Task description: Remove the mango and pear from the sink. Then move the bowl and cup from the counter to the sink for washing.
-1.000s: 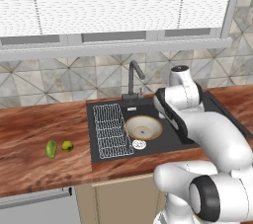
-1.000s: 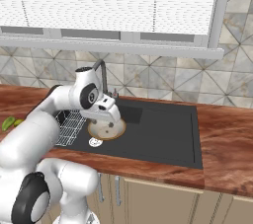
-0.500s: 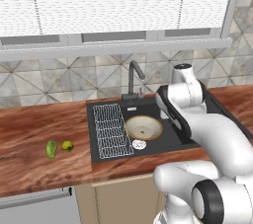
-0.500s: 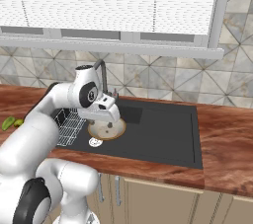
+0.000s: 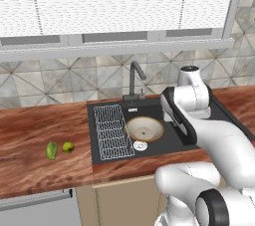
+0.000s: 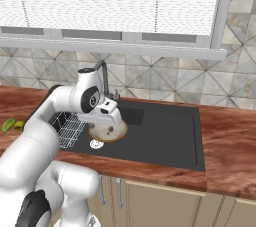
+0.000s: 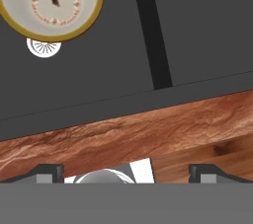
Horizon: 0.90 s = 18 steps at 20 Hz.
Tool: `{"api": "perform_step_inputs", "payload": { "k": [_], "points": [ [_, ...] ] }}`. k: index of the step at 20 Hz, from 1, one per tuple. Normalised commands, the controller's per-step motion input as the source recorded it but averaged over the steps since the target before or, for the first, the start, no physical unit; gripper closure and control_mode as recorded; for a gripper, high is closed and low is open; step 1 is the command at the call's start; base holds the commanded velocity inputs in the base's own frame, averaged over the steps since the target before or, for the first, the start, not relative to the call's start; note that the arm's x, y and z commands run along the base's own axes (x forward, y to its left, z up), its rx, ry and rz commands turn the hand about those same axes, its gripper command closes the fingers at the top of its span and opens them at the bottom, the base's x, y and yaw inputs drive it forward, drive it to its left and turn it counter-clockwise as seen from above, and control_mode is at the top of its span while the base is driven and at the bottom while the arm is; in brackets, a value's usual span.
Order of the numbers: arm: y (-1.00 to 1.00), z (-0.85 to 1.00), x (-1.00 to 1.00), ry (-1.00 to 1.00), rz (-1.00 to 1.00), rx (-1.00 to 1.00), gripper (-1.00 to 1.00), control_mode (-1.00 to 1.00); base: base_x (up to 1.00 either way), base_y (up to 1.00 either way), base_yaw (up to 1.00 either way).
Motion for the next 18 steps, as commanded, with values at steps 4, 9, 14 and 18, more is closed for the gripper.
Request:
{"api": "perform_step_inputs", "payload": {
  "k": [4,9,14,18],
  "points": [
    [0.0,0.0,0.0,0.0,0.0,0.0,-1.0,-1.0,0.0,0.0,0.0],
    [0.0,0.0,0.0,0.0,0.0,0.0,-1.0,-1.0,0.0,0.0,0.0],
    [0.0,0.0,0.0,0.0,0.0,0.0,-1.0,-1.0,0.0,0.0,0.0],
    [0.0,0.0,0.0,0.0,0.0,0.0,-1.0,1.0,0.0,0.0,0.0]
  ]
}}
